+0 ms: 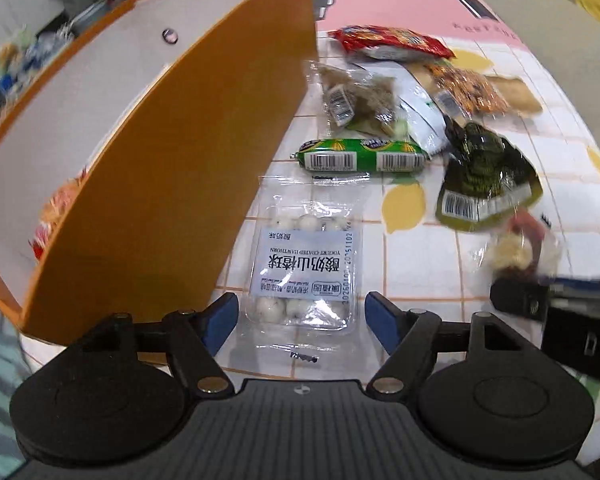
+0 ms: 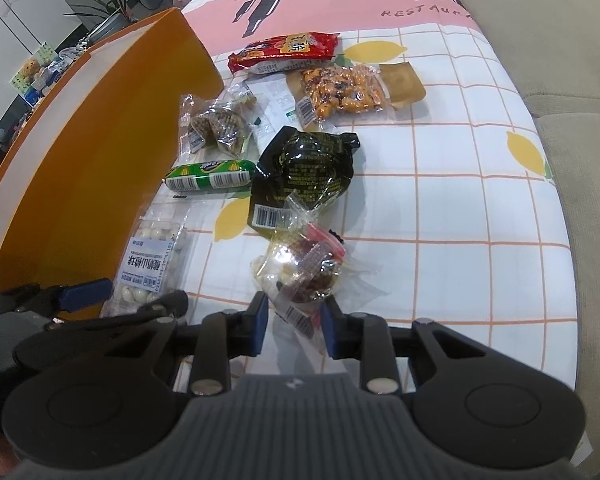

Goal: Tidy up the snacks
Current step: 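Grasp the white yogurt-ball pack with the left tool while the right tool grasps the clear meat-ball pack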

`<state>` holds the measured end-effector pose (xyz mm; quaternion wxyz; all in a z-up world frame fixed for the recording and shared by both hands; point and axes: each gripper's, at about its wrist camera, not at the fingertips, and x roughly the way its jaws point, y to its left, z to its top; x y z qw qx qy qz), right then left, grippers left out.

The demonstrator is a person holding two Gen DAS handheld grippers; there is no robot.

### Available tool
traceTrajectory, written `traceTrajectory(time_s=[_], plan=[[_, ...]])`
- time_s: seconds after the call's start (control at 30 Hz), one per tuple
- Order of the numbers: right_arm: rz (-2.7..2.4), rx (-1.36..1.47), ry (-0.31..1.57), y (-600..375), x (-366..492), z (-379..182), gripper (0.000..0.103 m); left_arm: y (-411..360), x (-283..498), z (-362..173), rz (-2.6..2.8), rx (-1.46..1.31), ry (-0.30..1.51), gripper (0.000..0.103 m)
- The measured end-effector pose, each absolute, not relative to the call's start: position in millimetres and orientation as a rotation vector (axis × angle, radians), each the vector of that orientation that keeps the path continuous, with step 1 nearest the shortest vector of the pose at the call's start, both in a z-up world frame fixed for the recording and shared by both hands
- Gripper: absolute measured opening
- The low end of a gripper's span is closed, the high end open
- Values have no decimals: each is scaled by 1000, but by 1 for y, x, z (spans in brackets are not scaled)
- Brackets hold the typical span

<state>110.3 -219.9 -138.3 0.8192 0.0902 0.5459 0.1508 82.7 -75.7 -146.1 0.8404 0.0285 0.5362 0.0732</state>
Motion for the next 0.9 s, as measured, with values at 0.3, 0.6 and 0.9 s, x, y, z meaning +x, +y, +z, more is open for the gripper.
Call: traceTrajectory(time_s=[0.3, 0.6, 0.9], plan=[[324, 164, 1169, -219, 105, -136, 25, -72, 74, -143, -25, 11, 1149, 70], [316, 128, 1111, -223, 99, -129, 43, -71, 80, -141, -76, 12, 1139, 84], [278, 237, 1086, -228, 122, -135, 54, -79, 94, -151, -77, 77, 1120, 85]])
